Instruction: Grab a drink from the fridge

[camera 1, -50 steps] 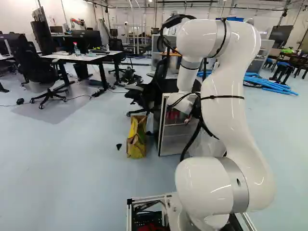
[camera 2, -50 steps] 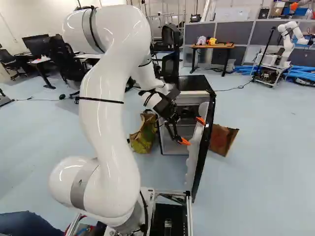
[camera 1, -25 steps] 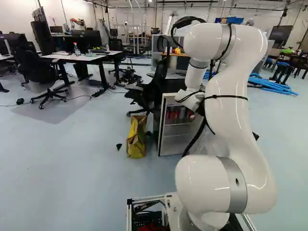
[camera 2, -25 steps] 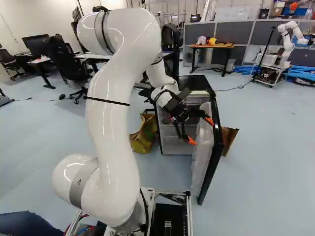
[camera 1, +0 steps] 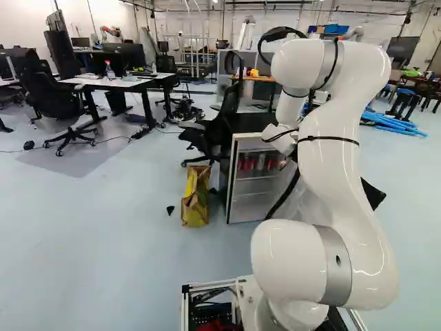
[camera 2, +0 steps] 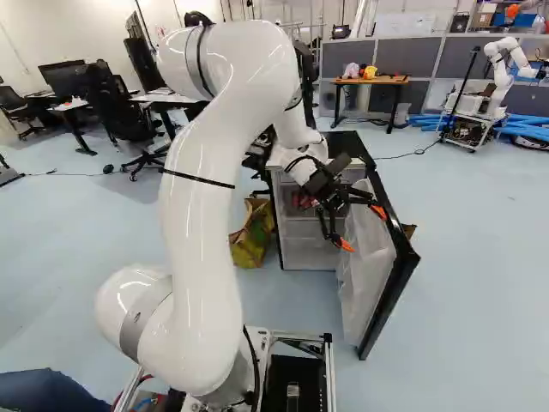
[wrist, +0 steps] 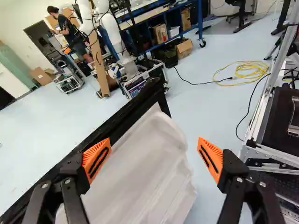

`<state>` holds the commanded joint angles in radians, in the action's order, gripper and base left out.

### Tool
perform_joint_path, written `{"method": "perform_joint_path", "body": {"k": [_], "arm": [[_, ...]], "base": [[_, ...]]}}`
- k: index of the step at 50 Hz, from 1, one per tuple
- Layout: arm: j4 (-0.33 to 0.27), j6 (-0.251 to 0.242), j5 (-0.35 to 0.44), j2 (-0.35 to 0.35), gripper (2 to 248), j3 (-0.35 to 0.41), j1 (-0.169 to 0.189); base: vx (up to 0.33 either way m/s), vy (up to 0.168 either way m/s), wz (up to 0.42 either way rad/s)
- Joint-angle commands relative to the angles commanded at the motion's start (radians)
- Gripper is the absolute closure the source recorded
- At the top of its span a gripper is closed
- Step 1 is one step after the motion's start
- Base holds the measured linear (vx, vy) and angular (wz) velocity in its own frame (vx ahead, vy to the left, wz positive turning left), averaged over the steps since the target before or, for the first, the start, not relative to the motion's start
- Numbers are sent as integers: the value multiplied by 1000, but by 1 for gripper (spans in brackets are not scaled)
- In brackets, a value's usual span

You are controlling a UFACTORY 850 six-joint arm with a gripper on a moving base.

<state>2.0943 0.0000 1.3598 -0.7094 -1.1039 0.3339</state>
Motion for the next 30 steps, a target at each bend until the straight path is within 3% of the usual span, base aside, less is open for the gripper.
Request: {"method": "perform_joint_path", "body": {"k": [30], "arm": [[0, 0, 0, -47, 3, -116, 97]], "base": [[0, 0, 0]]}}
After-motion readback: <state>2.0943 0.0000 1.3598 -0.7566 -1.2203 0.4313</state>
